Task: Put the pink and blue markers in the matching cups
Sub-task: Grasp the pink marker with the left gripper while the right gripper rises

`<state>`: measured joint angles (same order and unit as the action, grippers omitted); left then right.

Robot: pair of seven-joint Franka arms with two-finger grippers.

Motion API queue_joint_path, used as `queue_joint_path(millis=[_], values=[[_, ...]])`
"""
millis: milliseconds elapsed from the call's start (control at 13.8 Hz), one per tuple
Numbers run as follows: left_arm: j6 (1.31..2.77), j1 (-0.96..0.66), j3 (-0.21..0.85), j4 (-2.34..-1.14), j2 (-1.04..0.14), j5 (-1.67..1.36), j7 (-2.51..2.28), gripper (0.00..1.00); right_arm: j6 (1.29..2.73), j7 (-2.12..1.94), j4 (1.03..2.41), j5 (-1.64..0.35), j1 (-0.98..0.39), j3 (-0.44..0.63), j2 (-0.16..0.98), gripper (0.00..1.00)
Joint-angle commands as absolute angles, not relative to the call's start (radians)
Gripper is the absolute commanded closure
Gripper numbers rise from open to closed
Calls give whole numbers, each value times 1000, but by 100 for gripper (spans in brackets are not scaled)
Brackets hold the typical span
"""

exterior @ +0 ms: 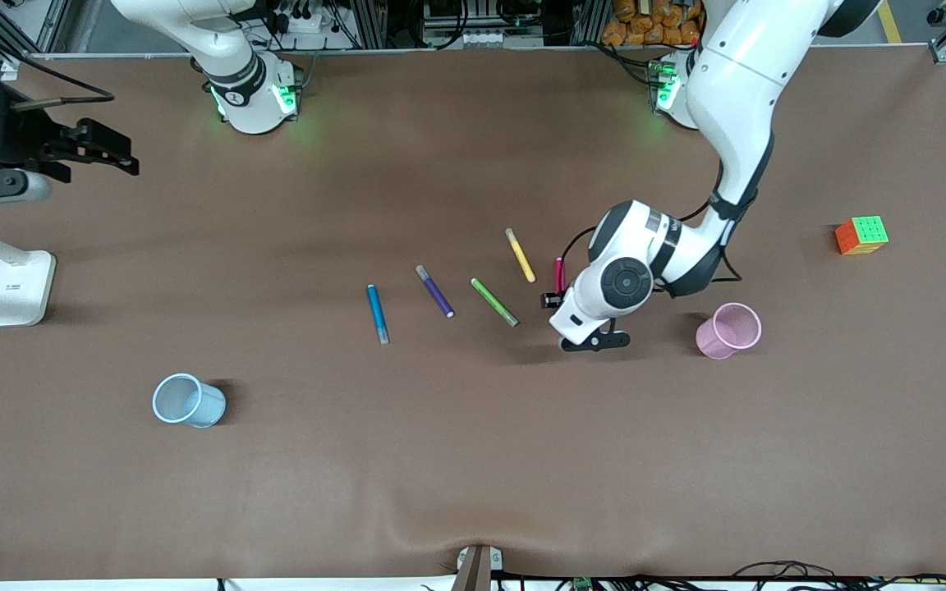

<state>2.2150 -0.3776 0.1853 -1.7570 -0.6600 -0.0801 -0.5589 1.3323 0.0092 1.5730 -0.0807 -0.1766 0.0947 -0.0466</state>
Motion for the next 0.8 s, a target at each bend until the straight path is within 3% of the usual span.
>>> queue_joint_path(millis=[0,73,145,290,363,726], values=[[2238,-390,179,-1738,-690,-64,-565,39,1348,23,1594,-101,-201,100,-45,0],[2240,-396,179,-1730,-699,-64,-565,44,1356,25,1603,-101,-209,101,-44,0],[2240,-403,178,-1730,-701,-66,-563,56,1368,26,1611,-101,-216,100,-44,0],[2240,-405,178,-1730,-704,-57,-566,90,1385,26,1612,-104,-232,100,-31,0],[2243,-406,178,-1730,-707,-55,-584,100,1388,26,1612,-104,-241,101,-29,0],[2192,-394,161,-1723,-637,-54,-632,100,1436,28,1611,-104,-290,100,8,0]])
